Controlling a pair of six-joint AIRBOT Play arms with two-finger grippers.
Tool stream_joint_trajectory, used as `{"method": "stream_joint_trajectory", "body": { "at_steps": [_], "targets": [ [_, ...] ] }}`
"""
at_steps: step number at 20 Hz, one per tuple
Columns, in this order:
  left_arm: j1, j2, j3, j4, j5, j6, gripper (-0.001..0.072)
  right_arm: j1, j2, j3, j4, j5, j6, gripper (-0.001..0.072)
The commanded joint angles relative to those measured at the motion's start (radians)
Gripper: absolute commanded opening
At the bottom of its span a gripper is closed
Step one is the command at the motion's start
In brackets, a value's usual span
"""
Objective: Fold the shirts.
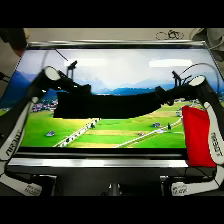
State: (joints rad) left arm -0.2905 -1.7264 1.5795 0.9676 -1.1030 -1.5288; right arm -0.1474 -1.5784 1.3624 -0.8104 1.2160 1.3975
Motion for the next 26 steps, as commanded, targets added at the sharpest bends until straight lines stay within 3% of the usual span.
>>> {"method": "stream_joint_trajectory", "body": {
  "at_steps": [1, 4, 6, 8, 12, 15, 17, 21, 22, 23, 24, 26],
  "targets": [
    [-0.176, -0.125, -0.029, -0.223, 0.21, -0.045, 0.003, 0.002, 0.199, 0.002, 0.039, 0.138, 0.032, 0.0016],
    [-0.318, -0.251, -0.029, -0.521, 0.323, -0.005, 0.003, 0.002, 0.347, 0.002, 0.04, 0.213, 0.096, 0.0016],
    [-0.389, -0.302, -0.028, -0.715, 0.37, 0.1, 0.0029, 0.002, 0.405, 0.002, 0.04, 0.214, 0.116, 0.0017],
    [-0.391, -0.302, -0.029, -0.78, 0.388, 0.19, 0.0027, 0.002, 0.407, 0.002, 0.04, 0.211, 0.137, 0.0017],
    [-0.216, -0.143, -0.029, -0.53, 0.332, 0.216, 0.0026, 0.058, 0.347, 0.002, 0.064, 0.087, 0.154, 0.0017],
    [-0.012, 0.05, -0.029, -0.327, 0.279, 0.158, 0.0026, 0.23, 0.237, 0.003, 0.188, -0.086, 0.142, 0.0018],
    [0.127, 0.186, -0.029, -0.261, 0.248, 0.137, 0.0026, 0.363, 0.129, 0.011, 0.31, -0.203, 0.105, 0.0018],
    [0.323, 0.414, -0.029, -0.248, 0.204, 0.134, 0.0027, 0.576, -0.134, 0.121, 0.446, -0.304, 0.079, 0.0022],
    [0.35, 0.458, -0.029, -0.248, 0.195, 0.134, 0.0027, 0.606, -0.19, 0.148, 0.46, -0.317, 0.079, 0.0152],
    [0.367, 0.491, -0.029, -0.248, 0.187, 0.134, 0.0027, 0.62, -0.229, 0.157, 0.481, -0.333, 0.079, 0.0465],
    [0.379, 0.517, -0.029, -0.248, 0.173, 0.134, 0.0027, 0.618, -0.25, 0.157, 0.488, -0.333, 0.08, 0.0678],
    [0.393, 0.548, -0.029, -0.24, 0.127, 0.136, 0.0028, 0.576, -0.241, 0.157, 0.441, -0.294, 0.098, 0.0668]
  ]
}}
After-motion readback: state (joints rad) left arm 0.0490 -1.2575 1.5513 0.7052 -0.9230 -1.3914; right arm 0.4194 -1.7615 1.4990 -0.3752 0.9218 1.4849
